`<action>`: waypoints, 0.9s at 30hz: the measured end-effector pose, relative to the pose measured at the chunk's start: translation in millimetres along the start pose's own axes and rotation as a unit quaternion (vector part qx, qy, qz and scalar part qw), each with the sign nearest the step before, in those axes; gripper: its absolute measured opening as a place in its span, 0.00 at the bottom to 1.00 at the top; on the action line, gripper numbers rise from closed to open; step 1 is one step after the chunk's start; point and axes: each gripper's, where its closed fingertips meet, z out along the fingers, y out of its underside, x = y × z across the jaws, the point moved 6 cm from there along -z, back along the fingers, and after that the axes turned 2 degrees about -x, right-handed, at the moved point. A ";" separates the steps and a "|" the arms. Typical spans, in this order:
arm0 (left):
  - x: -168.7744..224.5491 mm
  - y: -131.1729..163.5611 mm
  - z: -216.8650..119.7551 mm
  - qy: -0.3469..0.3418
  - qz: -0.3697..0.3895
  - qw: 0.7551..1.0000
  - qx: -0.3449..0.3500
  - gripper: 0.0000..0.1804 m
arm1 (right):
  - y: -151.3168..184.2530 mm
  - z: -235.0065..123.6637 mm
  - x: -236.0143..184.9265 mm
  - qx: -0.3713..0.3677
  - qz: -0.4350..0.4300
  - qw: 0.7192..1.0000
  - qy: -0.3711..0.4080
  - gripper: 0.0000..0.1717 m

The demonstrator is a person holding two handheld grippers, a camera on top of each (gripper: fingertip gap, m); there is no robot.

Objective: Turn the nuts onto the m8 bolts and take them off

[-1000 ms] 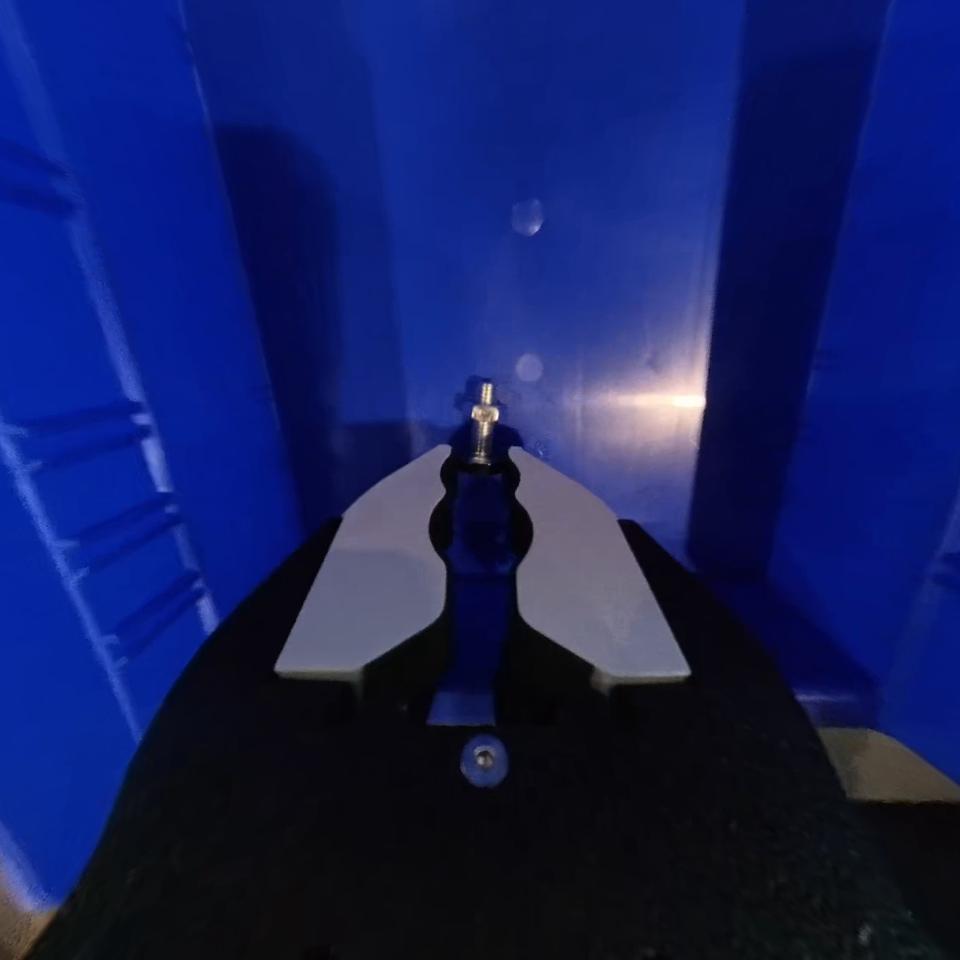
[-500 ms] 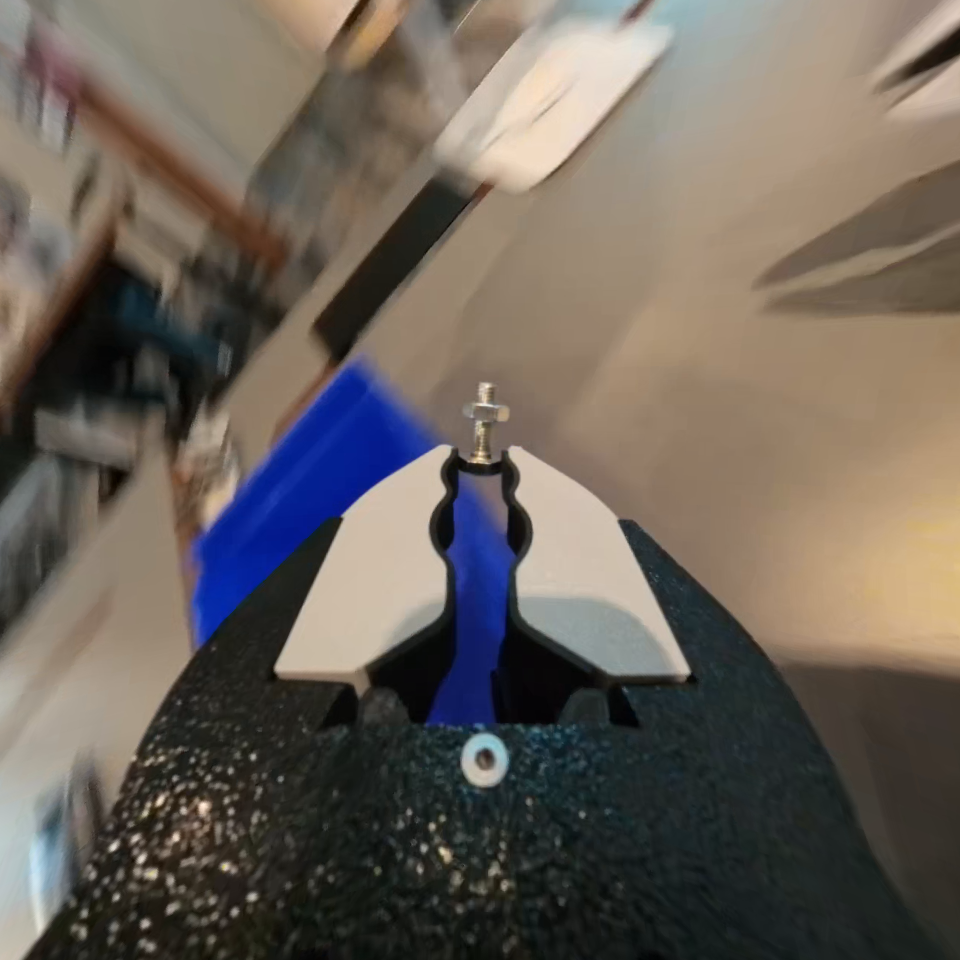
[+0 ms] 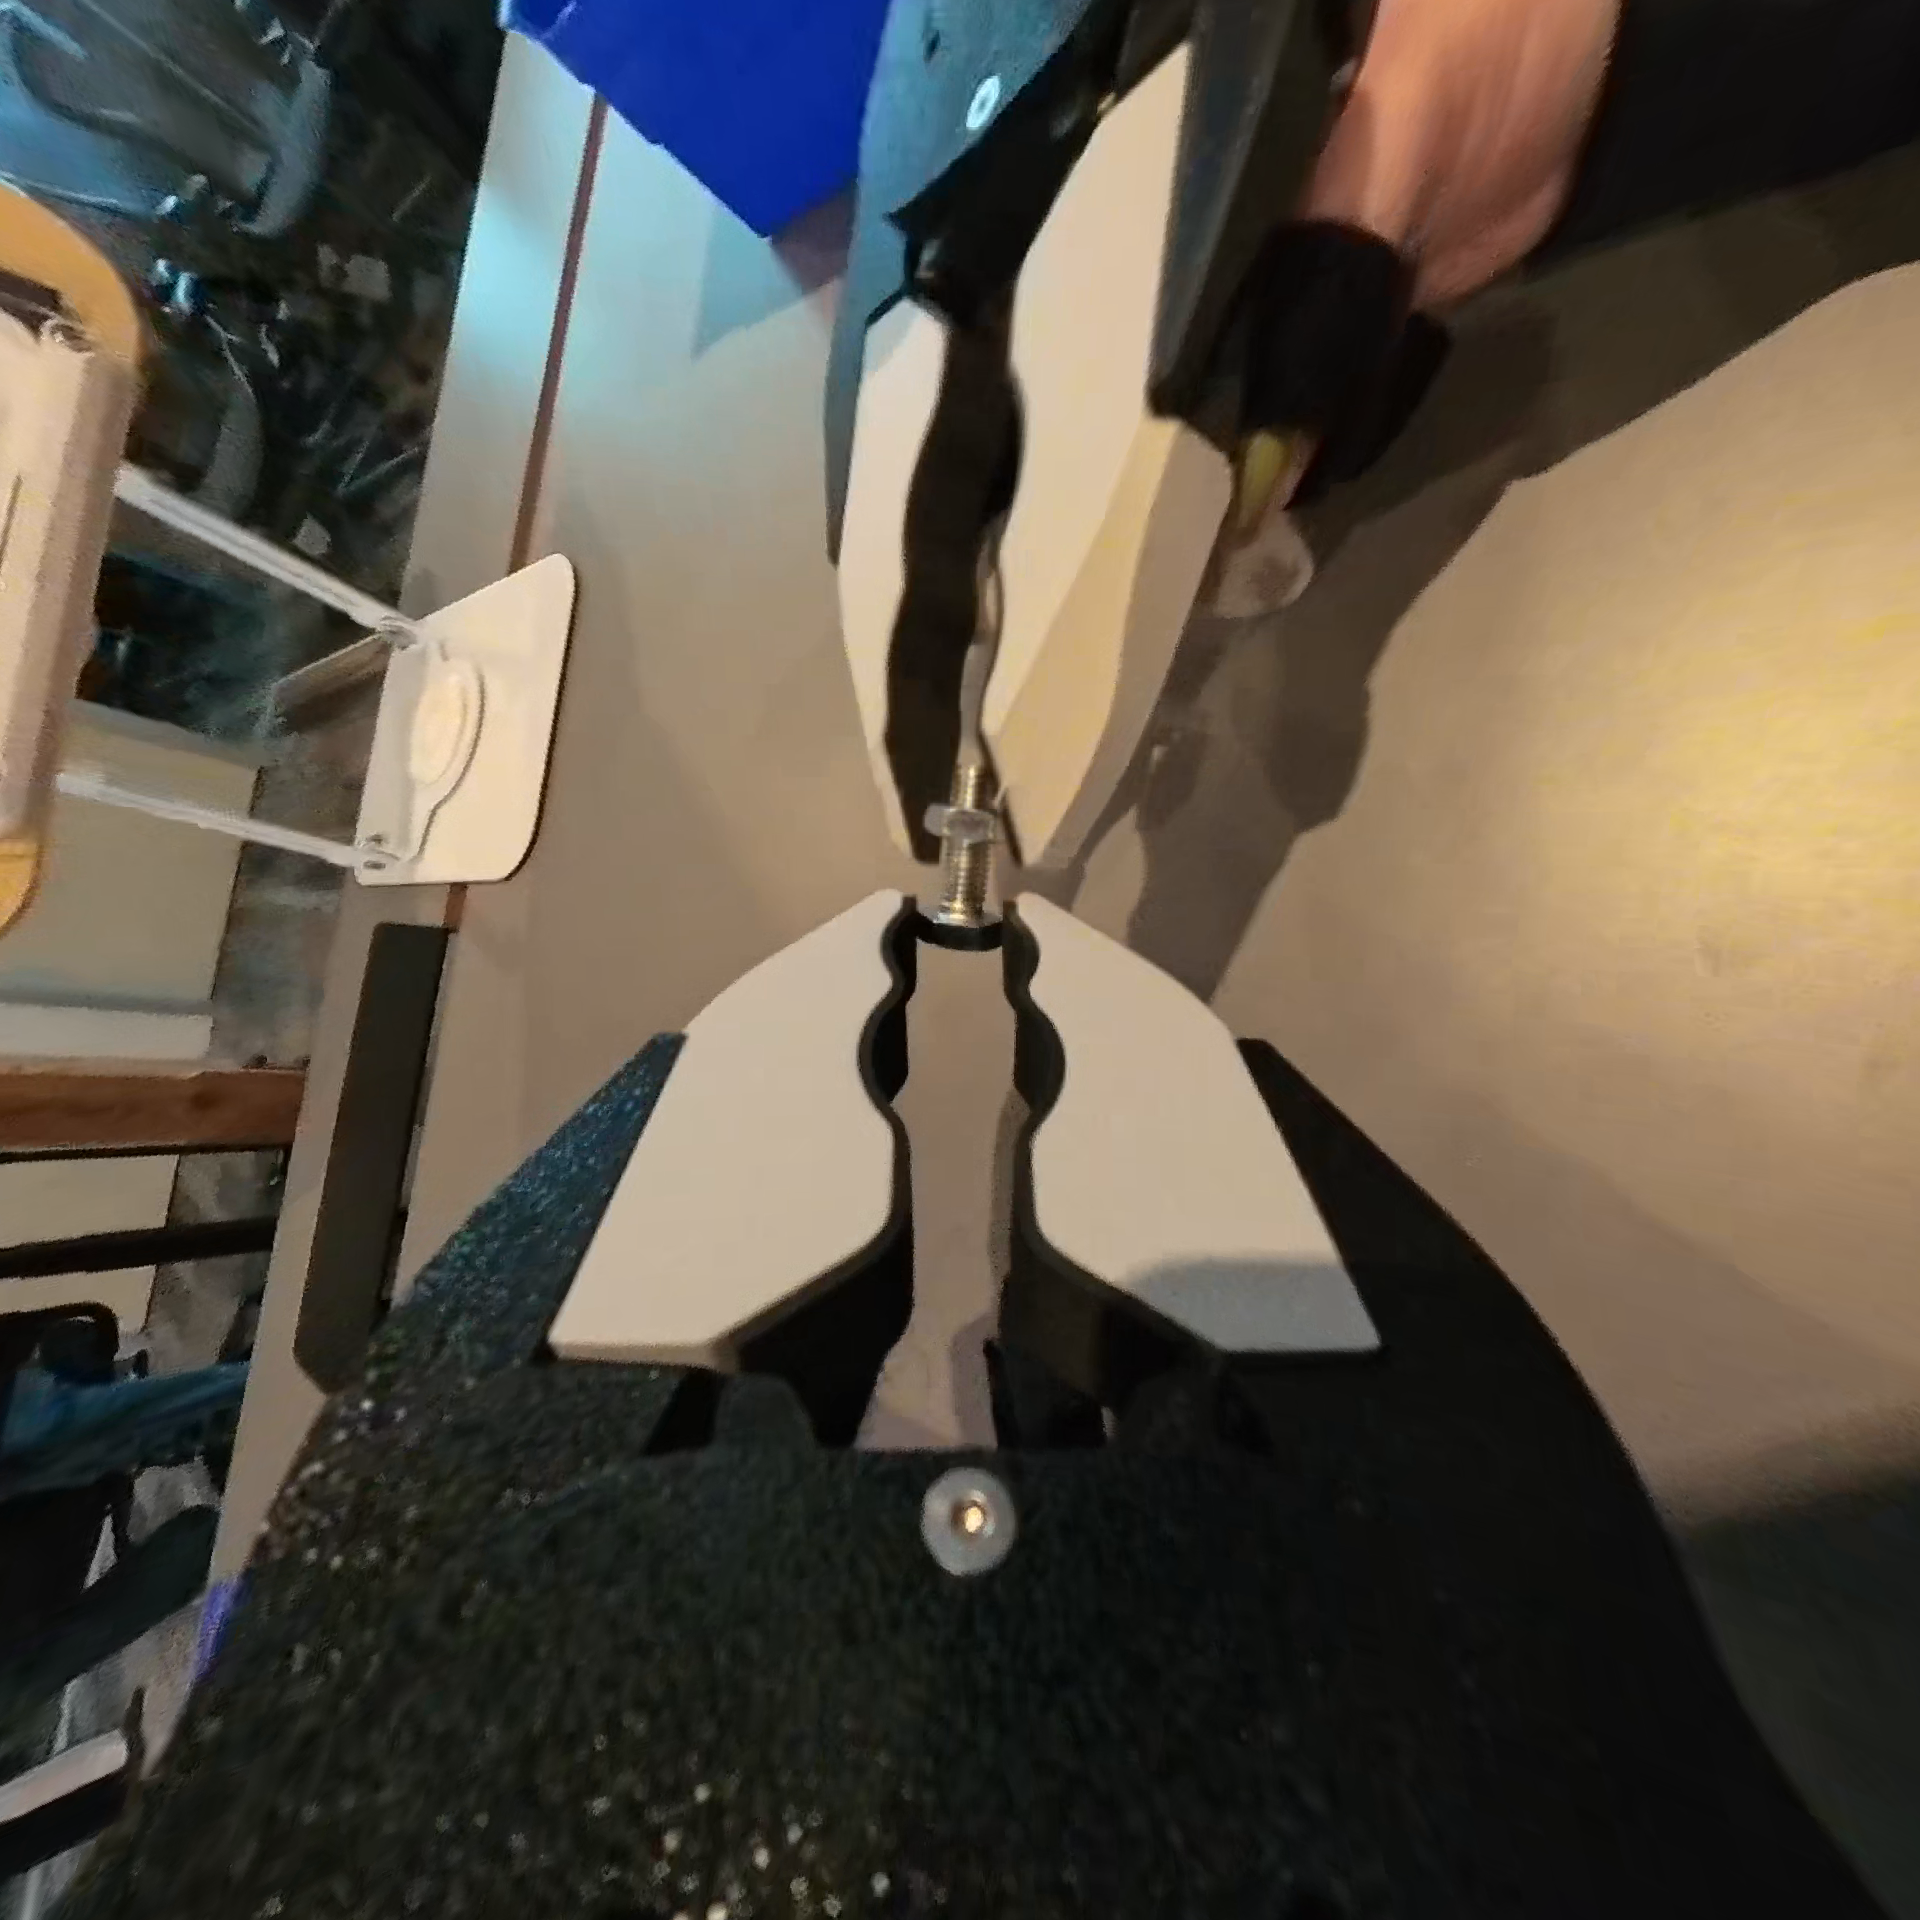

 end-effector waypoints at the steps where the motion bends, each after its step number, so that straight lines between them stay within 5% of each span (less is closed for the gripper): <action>1: 1.9 -1.3 2.6 0.003 0.005 1.000 -0.003 0.08 | 1.2 0.9 0.4 -0.008 -0.001 1.000 0.003 0.13; 6: 4.7 -2.3 8.5 0.020 -0.019 0.999 0.017 0.09 | 2.7 -3.8 2.6 -0.018 -0.004 1.000 0.004 0.08; 9: 3.4 -1.8 9.3 0.041 -0.065 0.996 0.053 0.22 | 2.6 -8.2 3.9 -0.013 -0.001 1.000 -0.007 0.08; 14: 2.5 -1.5 10.8 0.073 -0.100 0.986 0.111 0.25 | -1.7 -13.5 2.0 0.019 0.014 0.998 -0.050 0.09; 21: 6.5 -6.5 16.5 0.078 -0.074 0.987 0.116 0.09 | -1.8 -13.7 -0.1 0.024 0.020 0.997 -0.075 0.08; 27: 2.6 -1.4 19.3 0.040 -0.065 0.992 0.098 0.09 | -2.8 -16.2 5.8 0.028 0.031 0.998 -0.045 0.14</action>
